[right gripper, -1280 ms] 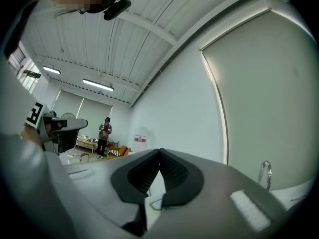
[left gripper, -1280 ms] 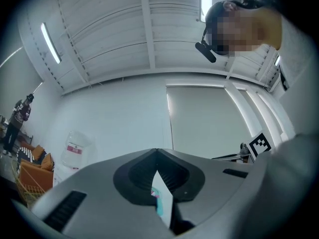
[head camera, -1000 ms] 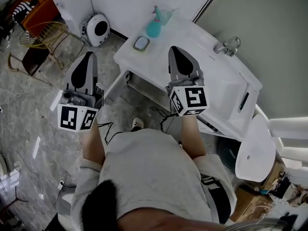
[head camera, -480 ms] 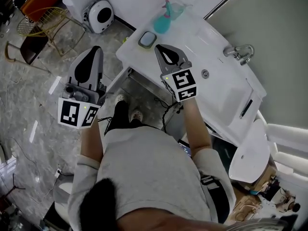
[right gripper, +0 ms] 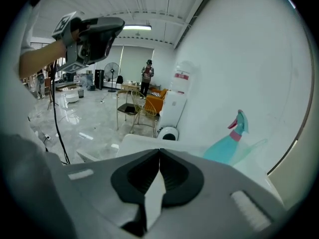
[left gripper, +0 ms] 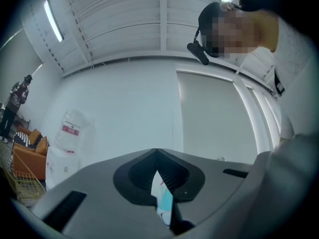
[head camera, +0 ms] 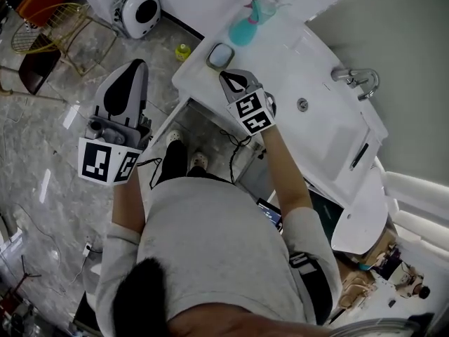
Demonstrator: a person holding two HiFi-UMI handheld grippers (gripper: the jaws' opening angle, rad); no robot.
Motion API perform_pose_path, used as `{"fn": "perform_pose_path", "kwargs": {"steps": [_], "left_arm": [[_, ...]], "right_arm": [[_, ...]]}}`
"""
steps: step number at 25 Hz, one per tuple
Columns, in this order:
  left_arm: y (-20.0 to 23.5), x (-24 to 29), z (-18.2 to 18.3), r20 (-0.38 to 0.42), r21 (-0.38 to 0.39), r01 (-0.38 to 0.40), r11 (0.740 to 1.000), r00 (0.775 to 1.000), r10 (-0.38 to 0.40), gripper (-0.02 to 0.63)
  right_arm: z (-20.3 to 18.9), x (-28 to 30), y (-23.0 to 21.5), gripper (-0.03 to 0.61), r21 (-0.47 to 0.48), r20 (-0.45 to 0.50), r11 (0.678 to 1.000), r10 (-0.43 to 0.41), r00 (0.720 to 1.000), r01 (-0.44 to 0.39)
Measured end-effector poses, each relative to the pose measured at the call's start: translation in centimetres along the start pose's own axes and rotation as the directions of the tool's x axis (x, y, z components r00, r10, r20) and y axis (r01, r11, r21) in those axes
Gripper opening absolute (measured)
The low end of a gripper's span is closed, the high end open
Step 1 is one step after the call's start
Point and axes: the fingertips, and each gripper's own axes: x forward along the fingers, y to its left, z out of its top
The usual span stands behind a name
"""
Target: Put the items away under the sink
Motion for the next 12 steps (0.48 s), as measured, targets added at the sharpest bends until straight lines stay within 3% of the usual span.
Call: {"fn": "perform_pose_path", "kwargs": {"steps": [12], "left_arm": [[4.2,2.1,-2.0,-0.042,-0.032,0.013,0.999,0.999,-0.015,0.008]], "right_arm": [[-4.4,5.8,-0.4,0.057,-0.112,-0.209,0.99,0.061,0.976,-0.086]]}}
